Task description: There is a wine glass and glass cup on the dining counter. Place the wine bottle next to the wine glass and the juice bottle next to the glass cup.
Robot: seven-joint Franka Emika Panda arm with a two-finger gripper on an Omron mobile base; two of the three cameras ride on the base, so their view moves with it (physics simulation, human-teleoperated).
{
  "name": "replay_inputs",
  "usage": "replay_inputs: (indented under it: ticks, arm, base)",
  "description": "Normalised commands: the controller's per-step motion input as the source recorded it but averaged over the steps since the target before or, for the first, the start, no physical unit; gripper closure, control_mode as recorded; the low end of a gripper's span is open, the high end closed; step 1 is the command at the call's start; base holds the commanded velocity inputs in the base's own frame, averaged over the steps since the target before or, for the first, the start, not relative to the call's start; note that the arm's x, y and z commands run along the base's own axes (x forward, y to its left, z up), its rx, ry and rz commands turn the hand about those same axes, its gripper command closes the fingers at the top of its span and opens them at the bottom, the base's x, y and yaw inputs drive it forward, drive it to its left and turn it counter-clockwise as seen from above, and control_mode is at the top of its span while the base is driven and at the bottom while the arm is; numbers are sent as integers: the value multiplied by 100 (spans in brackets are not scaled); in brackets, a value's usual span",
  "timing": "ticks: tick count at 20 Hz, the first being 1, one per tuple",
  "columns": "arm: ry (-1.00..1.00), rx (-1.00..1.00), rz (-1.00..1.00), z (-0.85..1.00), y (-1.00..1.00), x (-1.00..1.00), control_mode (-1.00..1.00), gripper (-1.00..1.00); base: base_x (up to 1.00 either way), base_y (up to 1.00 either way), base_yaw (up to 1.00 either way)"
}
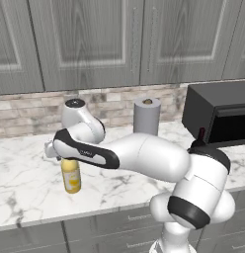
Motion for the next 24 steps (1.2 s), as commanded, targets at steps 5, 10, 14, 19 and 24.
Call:
replay_inputs:
  ticks: [5, 10, 14, 19, 24]
  arm:
    - [0, -3, 0, -14, -5, 8, -100, -100]
    - [0, 0, 1, -2, 1, 9, -100, -100]
    - [0, 0, 1, 0, 4, 14, -100, -100]
    - [0, 0, 0, 0, 14, 6, -100, -100]
    - [0, 0, 0, 0, 18, 0, -100, -100]
  base:
    - [0, 0, 0]
    - [0, 0, 0]
    - [0, 0, 0]
    - [0, 0, 0]
    - [0, 0, 0]
